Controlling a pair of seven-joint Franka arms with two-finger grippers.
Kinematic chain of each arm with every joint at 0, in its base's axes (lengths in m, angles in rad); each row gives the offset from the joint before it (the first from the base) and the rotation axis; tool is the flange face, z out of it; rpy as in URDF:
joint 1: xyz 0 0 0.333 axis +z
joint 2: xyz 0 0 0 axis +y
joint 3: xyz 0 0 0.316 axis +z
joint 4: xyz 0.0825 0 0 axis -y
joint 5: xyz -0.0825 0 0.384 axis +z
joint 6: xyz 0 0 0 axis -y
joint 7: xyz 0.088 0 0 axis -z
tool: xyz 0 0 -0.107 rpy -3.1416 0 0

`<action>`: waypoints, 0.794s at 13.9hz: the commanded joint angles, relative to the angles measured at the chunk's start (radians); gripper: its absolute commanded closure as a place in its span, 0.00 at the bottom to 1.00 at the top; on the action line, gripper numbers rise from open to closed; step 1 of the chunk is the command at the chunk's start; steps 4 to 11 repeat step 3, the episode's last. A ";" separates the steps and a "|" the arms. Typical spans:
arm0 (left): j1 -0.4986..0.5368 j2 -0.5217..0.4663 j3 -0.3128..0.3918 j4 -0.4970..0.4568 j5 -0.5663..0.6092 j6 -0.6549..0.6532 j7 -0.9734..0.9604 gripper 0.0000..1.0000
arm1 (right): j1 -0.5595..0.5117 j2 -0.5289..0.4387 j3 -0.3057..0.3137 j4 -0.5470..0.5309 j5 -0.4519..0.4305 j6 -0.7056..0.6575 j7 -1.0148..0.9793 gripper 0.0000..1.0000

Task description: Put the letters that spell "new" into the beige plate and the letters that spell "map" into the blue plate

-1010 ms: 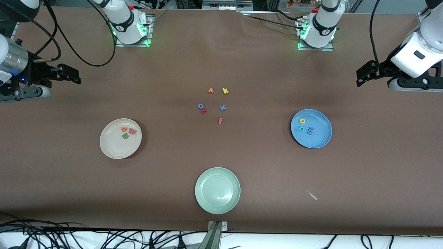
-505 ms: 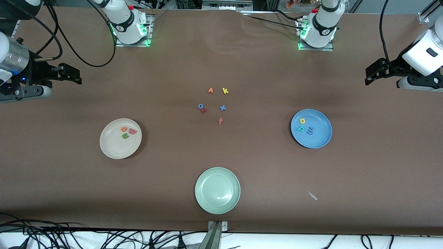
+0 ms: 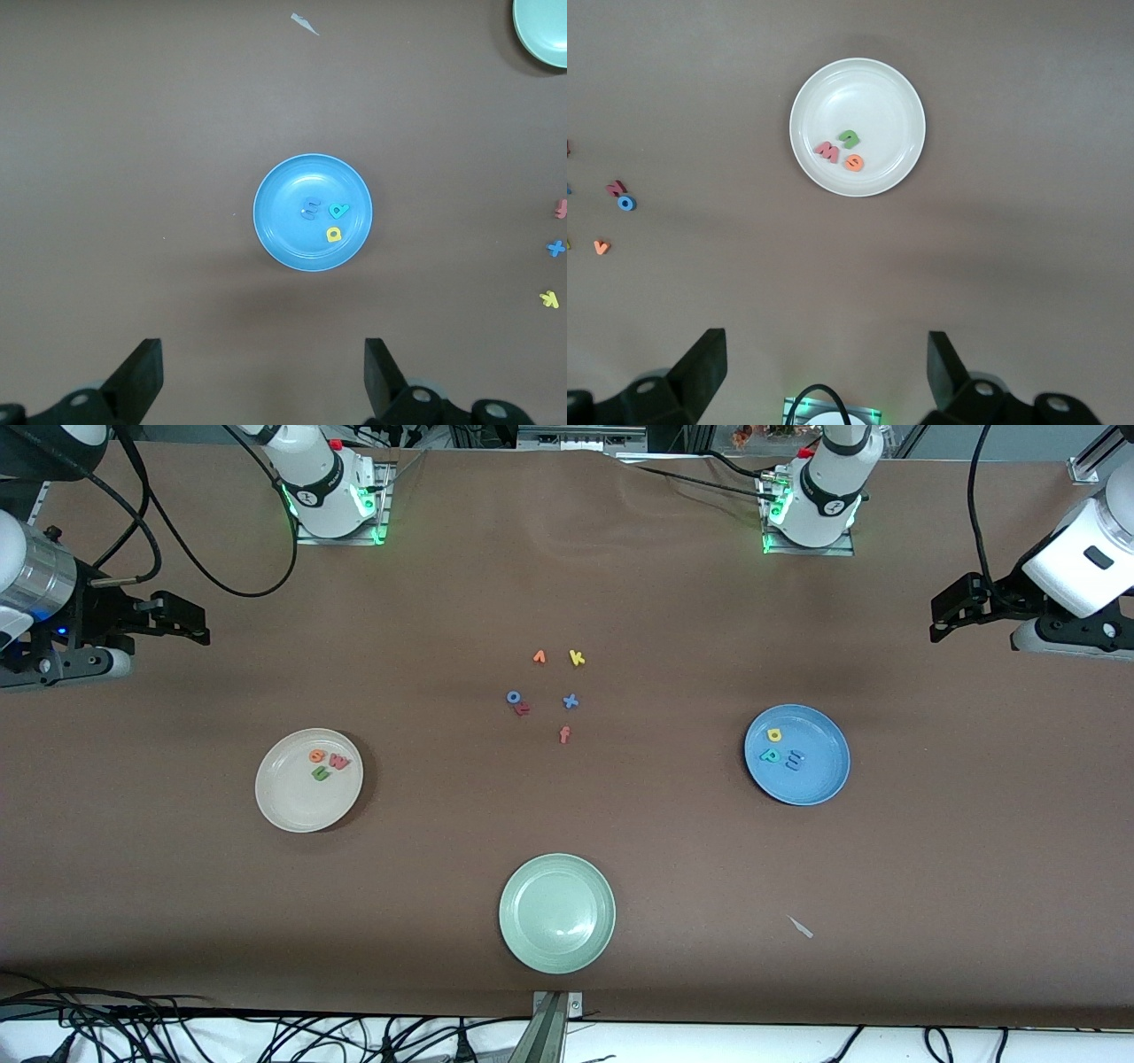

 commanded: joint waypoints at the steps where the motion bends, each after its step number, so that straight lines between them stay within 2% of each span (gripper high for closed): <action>1: -0.003 0.011 -0.001 0.029 -0.014 -0.014 0.023 0.00 | 0.004 0.014 0.002 0.029 -0.019 -0.008 -0.009 0.00; 11: -0.004 0.011 -0.001 0.029 -0.014 -0.014 0.022 0.00 | 0.005 0.014 0.004 0.029 -0.026 -0.008 -0.008 0.00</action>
